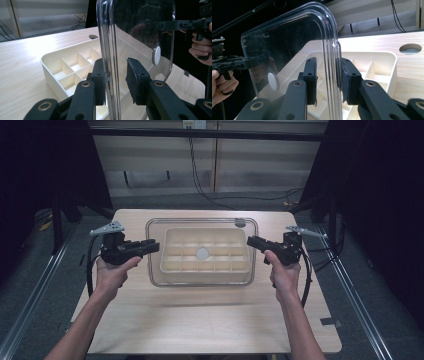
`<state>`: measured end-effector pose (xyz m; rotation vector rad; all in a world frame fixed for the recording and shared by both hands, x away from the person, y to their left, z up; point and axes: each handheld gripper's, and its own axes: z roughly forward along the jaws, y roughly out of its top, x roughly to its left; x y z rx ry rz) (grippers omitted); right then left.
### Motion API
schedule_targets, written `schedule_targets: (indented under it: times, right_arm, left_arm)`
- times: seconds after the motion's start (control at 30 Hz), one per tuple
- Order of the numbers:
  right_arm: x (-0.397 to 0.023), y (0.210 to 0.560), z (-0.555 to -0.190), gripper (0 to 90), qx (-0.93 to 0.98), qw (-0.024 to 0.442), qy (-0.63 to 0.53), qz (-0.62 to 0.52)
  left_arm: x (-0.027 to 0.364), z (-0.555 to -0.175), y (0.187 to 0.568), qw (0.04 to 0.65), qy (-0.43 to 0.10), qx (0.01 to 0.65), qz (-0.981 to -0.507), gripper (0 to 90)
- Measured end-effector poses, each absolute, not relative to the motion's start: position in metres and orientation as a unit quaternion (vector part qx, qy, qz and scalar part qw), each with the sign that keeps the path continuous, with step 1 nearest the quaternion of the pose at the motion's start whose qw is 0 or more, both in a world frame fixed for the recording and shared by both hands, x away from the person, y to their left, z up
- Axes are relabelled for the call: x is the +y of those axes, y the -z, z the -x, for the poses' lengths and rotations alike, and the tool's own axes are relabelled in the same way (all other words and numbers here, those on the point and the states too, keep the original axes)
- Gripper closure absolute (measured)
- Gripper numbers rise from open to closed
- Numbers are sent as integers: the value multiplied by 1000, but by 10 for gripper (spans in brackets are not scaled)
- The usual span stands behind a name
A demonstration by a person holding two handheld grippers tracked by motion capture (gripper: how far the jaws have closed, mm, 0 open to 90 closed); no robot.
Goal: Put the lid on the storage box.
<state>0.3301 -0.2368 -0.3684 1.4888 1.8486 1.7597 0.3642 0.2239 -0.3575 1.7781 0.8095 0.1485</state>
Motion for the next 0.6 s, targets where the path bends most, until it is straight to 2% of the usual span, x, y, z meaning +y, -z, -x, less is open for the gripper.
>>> schedule_targets:
  times: [0.17, 0.6]
  right_arm:
    - [-235, 362, -342, 692, 619, 98, -592, -506]
    - [-235, 365, -365, 676, 615, 100, -578, -527]
  left_arm:
    - [221, -373, 352, 549, -77, 348, -756, 684]
    - [215, -397, 357, 539, -69, 361, -758, 680]
